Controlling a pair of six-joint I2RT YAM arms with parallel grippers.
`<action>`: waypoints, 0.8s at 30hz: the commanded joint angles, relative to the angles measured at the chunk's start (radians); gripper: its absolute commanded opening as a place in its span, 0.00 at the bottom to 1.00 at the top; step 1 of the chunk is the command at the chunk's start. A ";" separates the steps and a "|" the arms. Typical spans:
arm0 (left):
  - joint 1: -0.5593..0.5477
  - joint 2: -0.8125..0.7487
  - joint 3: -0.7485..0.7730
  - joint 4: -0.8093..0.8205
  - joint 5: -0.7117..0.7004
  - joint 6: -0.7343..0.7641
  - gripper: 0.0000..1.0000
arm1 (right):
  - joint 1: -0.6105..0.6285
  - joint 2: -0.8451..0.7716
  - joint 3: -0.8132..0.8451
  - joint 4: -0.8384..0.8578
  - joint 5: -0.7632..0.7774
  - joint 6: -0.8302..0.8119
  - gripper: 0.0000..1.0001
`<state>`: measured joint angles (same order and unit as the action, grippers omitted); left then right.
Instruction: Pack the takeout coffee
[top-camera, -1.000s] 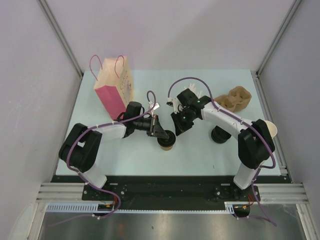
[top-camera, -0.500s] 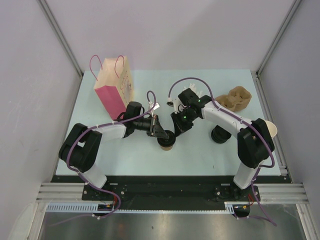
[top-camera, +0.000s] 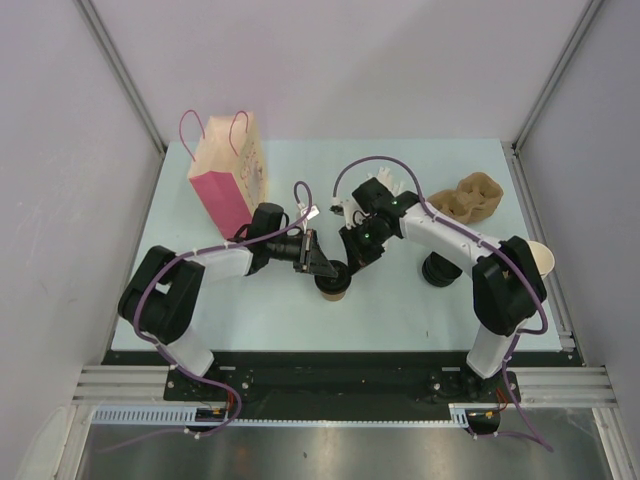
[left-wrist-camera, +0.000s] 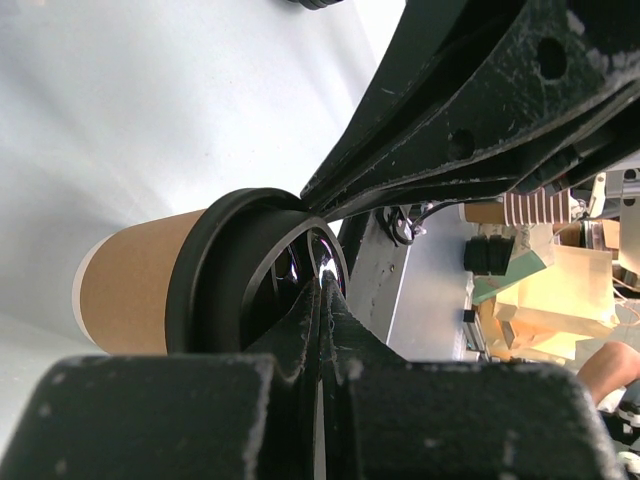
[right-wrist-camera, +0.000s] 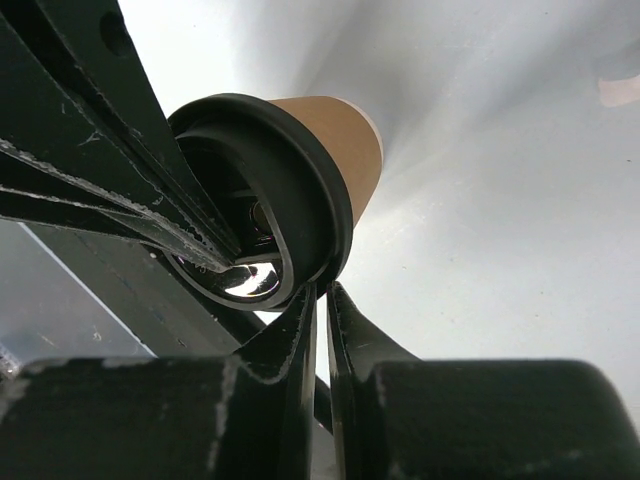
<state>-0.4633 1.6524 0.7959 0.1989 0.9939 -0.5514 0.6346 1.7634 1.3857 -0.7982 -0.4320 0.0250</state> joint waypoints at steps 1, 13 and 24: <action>0.000 0.075 -0.024 -0.093 -0.135 0.068 0.00 | 0.046 0.085 -0.028 -0.003 0.116 -0.023 0.10; -0.001 0.044 -0.041 -0.073 -0.120 0.056 0.00 | 0.036 0.107 -0.054 0.020 0.061 -0.023 0.06; -0.011 -0.097 -0.004 -0.064 -0.063 0.038 0.01 | 0.037 -0.025 0.032 0.007 -0.065 -0.053 0.12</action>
<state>-0.4652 1.6119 0.7937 0.1589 0.9623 -0.5476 0.6487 1.7634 1.3945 -0.7967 -0.4374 0.0029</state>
